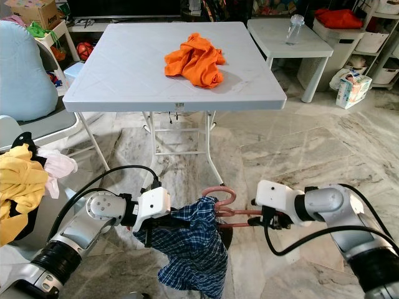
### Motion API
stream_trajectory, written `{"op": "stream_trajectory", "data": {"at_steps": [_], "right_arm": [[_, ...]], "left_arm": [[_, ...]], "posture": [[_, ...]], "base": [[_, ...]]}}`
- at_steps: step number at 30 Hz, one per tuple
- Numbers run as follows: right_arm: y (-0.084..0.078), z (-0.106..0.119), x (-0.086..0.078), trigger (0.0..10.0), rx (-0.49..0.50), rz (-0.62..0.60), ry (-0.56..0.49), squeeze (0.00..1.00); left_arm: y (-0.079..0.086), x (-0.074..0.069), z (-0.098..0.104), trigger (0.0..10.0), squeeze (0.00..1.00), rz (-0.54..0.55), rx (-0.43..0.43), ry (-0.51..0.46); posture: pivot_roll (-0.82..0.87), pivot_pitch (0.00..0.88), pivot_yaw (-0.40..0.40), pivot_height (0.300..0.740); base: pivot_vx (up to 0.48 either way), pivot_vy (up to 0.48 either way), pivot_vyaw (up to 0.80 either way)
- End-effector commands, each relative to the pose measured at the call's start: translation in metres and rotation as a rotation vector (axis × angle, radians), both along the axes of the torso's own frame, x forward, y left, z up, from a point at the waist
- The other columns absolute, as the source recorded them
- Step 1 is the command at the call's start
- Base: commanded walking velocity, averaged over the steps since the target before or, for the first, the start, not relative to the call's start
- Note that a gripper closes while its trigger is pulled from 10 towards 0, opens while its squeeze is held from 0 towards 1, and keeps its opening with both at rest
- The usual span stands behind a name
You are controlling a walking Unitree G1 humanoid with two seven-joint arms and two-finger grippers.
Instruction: Hang hanger
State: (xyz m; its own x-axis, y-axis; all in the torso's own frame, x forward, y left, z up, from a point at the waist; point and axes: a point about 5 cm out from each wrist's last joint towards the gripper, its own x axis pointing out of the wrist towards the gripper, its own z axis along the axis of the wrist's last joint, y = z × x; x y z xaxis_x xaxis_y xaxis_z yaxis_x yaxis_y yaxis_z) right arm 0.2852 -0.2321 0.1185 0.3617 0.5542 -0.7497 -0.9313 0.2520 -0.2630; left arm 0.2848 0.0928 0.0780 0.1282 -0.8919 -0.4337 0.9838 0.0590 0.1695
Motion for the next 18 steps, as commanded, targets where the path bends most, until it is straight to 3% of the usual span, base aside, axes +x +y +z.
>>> {"op": "stream_trajectory", "data": {"at_steps": [1,11,18], "right_arm": [[-0.0023,0.0058,0.0031,0.0,-0.006,-0.003,-0.019,0.00],[-0.0039,0.0074,-0.0059,0.0,0.001,0.069,0.079,0.00],[-0.0024,0.0063,-0.0054,0.0,0.017,0.065,0.083,0.00]], "left_arm": [[-0.0027,0.0028,0.0044,0.0,0.00,-0.021,0.011,-0.031],[-0.0023,0.0046,0.0021,0.0,0.00,-0.024,0.022,-0.033],[-0.0020,0.0055,0.0014,0.0,0.00,-0.022,0.023,-0.039]], "posture": [[0.01,0.038,-0.008,0.740],[0.01,0.037,-0.005,0.740],[0.01,0.037,-0.005,0.740]], "base": [[0.000,0.000,0.00],[0.000,0.000,0.00],[0.000,0.000,0.00]]}}
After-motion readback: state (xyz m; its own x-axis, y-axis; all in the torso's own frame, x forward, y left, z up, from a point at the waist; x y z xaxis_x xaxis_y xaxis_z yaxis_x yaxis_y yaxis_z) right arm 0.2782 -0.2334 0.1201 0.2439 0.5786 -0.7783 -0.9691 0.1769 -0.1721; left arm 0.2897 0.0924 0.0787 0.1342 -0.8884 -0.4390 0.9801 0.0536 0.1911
